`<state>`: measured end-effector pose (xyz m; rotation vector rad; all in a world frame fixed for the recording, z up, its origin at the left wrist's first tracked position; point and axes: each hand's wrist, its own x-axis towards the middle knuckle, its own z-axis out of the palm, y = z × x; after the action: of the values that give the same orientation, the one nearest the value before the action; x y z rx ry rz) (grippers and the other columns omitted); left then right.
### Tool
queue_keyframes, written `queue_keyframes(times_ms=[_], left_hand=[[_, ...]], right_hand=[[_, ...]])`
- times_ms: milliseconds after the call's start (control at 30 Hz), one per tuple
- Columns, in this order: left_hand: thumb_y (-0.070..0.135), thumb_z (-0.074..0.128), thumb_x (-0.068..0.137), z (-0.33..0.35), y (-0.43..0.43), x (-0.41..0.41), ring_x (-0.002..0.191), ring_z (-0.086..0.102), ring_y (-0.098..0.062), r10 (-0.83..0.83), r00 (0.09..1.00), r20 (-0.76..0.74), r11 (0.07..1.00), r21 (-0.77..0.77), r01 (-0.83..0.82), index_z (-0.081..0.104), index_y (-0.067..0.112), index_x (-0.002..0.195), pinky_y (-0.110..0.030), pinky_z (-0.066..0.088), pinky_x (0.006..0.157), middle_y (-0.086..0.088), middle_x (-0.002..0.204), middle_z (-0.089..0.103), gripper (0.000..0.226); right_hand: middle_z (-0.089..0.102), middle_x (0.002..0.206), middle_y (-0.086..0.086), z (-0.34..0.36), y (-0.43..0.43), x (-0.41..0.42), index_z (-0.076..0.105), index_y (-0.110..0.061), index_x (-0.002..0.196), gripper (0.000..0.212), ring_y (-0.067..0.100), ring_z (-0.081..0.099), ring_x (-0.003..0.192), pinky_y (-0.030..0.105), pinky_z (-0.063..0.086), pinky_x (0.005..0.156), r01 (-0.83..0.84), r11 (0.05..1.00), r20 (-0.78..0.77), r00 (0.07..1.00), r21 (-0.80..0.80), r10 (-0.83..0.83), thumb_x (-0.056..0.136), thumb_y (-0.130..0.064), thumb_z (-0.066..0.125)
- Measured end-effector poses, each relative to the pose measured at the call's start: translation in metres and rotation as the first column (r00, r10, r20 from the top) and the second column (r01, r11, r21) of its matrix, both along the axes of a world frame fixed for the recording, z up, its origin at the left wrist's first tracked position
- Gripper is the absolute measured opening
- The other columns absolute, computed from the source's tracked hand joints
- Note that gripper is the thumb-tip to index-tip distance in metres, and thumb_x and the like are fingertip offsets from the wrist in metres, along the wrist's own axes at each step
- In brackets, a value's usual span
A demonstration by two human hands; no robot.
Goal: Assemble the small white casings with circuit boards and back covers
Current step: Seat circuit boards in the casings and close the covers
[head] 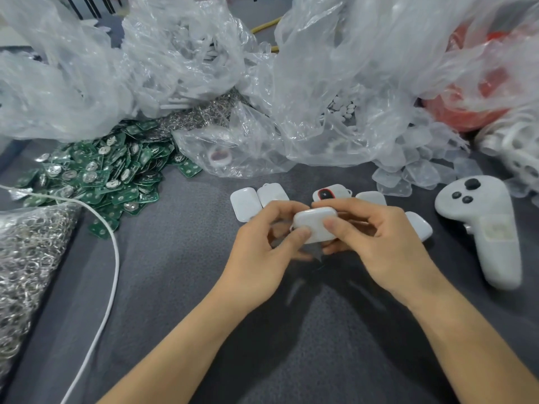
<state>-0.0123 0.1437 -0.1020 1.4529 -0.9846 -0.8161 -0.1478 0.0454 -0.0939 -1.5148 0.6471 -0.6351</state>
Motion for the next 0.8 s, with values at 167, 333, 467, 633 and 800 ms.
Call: queue_keyframes(times_ms=[167, 333, 467, 633, 800], left_hand=[[0.018, 0.060, 0.083, -0.002, -0.002, -0.010, 0.089, 0.071, -0.016, 0.042, 0.952, -0.302, 0.991, -0.108, -0.078, 0.070, 0.018, 0.094, -0.024, 0.057, 0.070, 0.002, 0.090, 0.073, 0.015], [0.022, 0.059, 0.086, -0.002, -0.001, -0.012, 0.090, 0.072, -0.019, 0.024, 0.961, -0.275, 0.981, -0.179, -0.075, 0.071, 0.020, 0.097, -0.026, 0.057, 0.072, 0.000, 0.094, 0.074, 0.016], [0.029, 0.064, 0.090, -0.004, 0.002, -0.010, 0.089, 0.071, -0.024, 0.116, 0.988, -0.099, 0.970, -0.201, -0.134, 0.071, 0.020, 0.098, -0.041, 0.059, 0.076, -0.002, 0.091, 0.074, 0.014], [0.027, 0.060, 0.091, -0.002, 0.003, -0.012, 0.083, 0.070, -0.023, 0.170, 0.985, 0.010, 0.964, -0.210, -0.164, 0.069, 0.020, 0.094, -0.042, 0.059, 0.073, -0.001, 0.088, 0.071, 0.012], [0.019, 0.055, 0.091, -0.001, 0.001, -0.011, 0.073, 0.065, -0.015, 0.162, 0.986, 0.046, 0.969, -0.198, -0.150, 0.066, 0.017, 0.091, -0.024, 0.053, 0.060, 0.006, 0.083, 0.068, 0.011]], right_hand=[[0.073, 0.101, -0.008, 0.006, 0.004, -0.001, 0.070, -0.027, 0.100, 0.023, 0.011, 0.070, 0.090, 0.020, 0.057, 0.067, 0.010, 1.000, 0.083, 0.996, 0.010, -0.011, 0.081, -0.018, 0.061], [0.073, 0.102, -0.006, 0.009, 0.007, -0.002, 0.071, -0.030, 0.100, 0.024, 0.017, 0.069, 0.094, 0.024, 0.057, 0.077, 0.018, 0.999, 0.069, 0.998, -0.048, -0.014, 0.084, -0.015, 0.062], [0.073, 0.098, -0.007, 0.012, 0.013, -0.001, 0.071, -0.028, 0.101, 0.023, 0.013, 0.070, 0.091, 0.021, 0.057, 0.074, 0.013, 0.998, 0.109, 0.994, -0.064, -0.006, 0.085, -0.013, 0.062], [0.074, 0.091, -0.006, 0.010, 0.020, 0.000, 0.071, -0.027, 0.100, 0.027, 0.014, 0.071, 0.083, 0.021, 0.057, 0.068, 0.090, 0.988, 0.119, 0.990, -0.122, -0.076, 0.086, -0.005, 0.064], [0.074, 0.090, -0.005, 0.007, 0.022, 0.002, 0.072, -0.028, 0.099, 0.022, 0.013, 0.071, 0.082, 0.021, 0.057, 0.068, 0.092, 0.992, 0.096, 0.992, -0.083, -0.084, 0.085, -0.011, 0.065]])
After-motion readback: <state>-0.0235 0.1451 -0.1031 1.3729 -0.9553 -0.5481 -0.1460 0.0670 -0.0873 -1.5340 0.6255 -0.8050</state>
